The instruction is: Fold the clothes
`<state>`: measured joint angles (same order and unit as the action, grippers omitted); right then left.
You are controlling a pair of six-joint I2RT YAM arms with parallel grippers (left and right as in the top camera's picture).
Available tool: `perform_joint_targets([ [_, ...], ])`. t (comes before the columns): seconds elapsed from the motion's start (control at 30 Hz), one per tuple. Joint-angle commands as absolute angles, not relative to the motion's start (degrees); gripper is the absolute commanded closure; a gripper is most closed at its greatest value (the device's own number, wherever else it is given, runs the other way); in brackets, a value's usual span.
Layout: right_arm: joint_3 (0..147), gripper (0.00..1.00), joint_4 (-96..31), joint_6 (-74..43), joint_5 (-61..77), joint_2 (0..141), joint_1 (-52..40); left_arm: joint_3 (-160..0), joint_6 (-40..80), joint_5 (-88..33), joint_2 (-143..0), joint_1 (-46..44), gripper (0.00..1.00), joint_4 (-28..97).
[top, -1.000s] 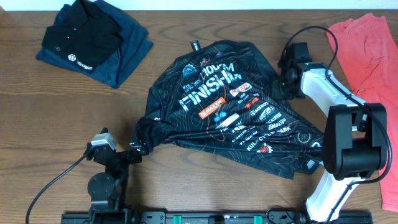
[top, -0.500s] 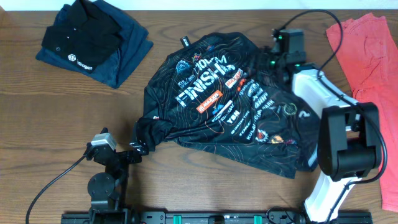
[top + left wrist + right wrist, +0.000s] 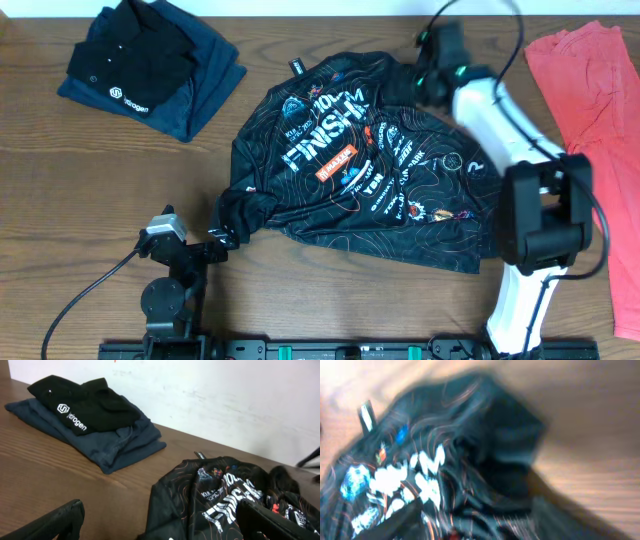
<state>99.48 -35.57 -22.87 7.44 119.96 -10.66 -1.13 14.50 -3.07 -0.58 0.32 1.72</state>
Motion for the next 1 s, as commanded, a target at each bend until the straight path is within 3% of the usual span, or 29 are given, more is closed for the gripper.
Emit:
perform_joint_targets([
  [0.0,110.83,0.01,-44.82,-19.44,3.07,119.11,-7.29,-0.23,13.54,-3.60,-0.23,0.21,0.02,3.79],
  [0.17,123.11,0.01,-64.60,-20.03,2.96,118.15,-4.01,-0.23,13.54,-3.60,-0.23,0.21,0.02,3.79],
  [0.37,125.56,0.01,-78.46,-21.28,1.91,114.32,-2.92,-0.23,13.54,-3.60,-0.23,0.21,0.02,3.79],
  [0.6,125.45,0.01,-95.79,-34.44,-17.56,107.55,-3.46,-0.23,13.54,-3.60,-0.23,0.21,0.02,3.79],
  [0.97,105.21,0.01,-96.64,-35.27,-17.34,88.42,-2.26,-0.23,13.54,-3.60,-0.23,0.21,0.02,3.79],
])
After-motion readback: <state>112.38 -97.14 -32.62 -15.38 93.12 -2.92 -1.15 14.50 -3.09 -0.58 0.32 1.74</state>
